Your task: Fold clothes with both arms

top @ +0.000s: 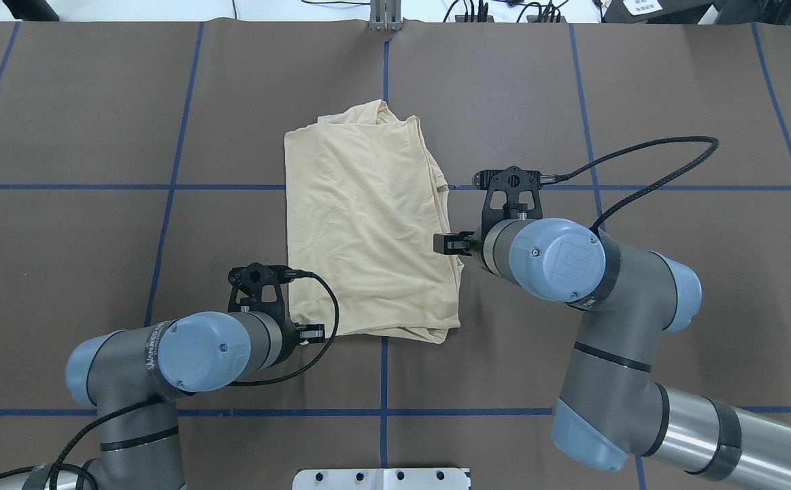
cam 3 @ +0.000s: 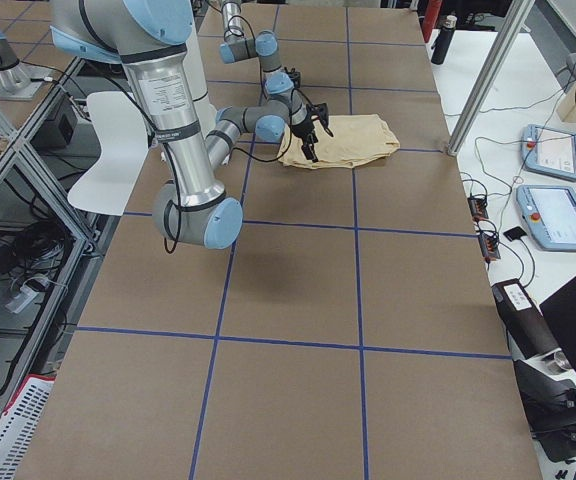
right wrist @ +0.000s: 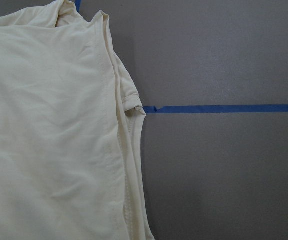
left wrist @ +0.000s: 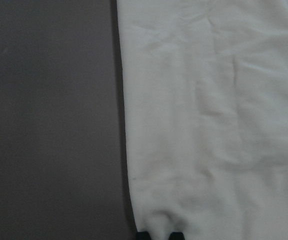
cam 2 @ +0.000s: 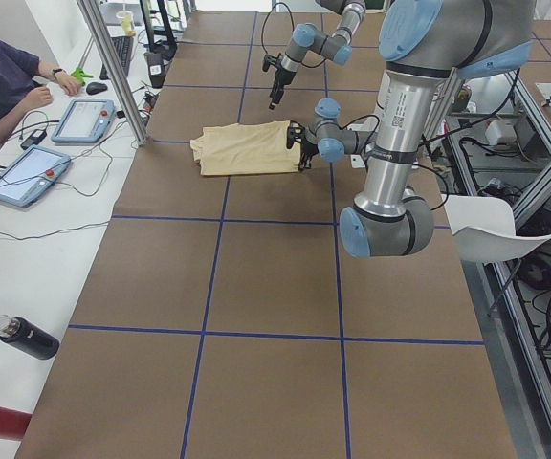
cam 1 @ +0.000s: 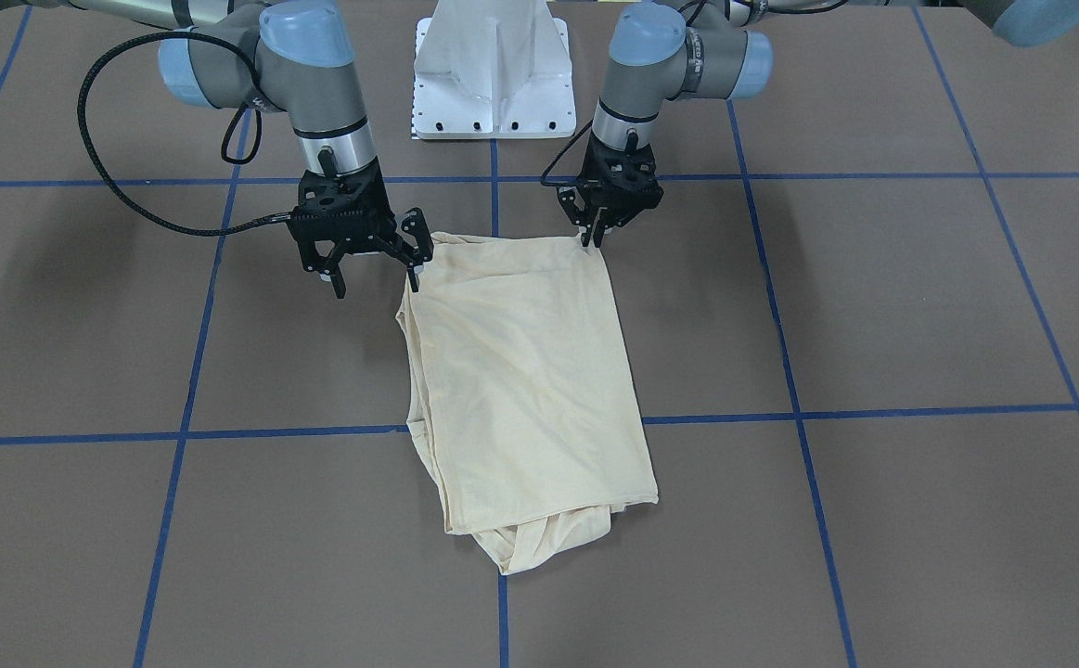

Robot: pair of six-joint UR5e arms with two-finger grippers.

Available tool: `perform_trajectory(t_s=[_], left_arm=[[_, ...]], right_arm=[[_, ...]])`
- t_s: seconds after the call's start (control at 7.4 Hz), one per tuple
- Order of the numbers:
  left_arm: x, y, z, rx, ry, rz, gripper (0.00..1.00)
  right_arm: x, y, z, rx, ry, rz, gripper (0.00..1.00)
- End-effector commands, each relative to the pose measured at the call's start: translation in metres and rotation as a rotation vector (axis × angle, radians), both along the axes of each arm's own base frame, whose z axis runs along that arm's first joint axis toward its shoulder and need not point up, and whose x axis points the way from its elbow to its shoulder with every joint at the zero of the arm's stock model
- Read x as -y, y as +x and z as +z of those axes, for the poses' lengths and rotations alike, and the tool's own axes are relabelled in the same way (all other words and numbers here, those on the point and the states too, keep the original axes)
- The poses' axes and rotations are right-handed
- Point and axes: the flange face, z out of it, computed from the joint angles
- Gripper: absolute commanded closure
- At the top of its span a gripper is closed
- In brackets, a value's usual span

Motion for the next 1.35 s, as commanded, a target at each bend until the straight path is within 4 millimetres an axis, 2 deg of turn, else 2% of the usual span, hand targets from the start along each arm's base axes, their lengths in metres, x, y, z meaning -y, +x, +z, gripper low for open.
perform_trajectory(t_s=[0.0,0.27,0.41,0.81,1.22], left_arm=[[-0.004,-0.001,-0.005,-0.012,-0.002,0.001,1.0],[-0.005,-0.002,-0.011,-0.021,0.003,0.003,1.0],[-0.005,-0.002,-0.01,-0.018,0.001,0.002,1.0],[-0.005,-0.002,-0.007,-0.014,-0.001,0.003,1.0],[-0.004,-0.002,-0.005,-0.011,-0.001,0.0,1.0]], right_arm=[[-0.005,-0.004,0.0,0.003,-0.004,-0.003,0.0],[-0.02,-0.018,0.001,0.025,-0.045,0.019,0.01],[-0.041,-0.034,0.001,0.055,-0.086,0.07,0.02],[-0.081,-0.06,0.003,0.122,-0.222,0.158,0.29],[-0.1,-0.074,-0.001,0.172,-0.354,0.247,0.33]])
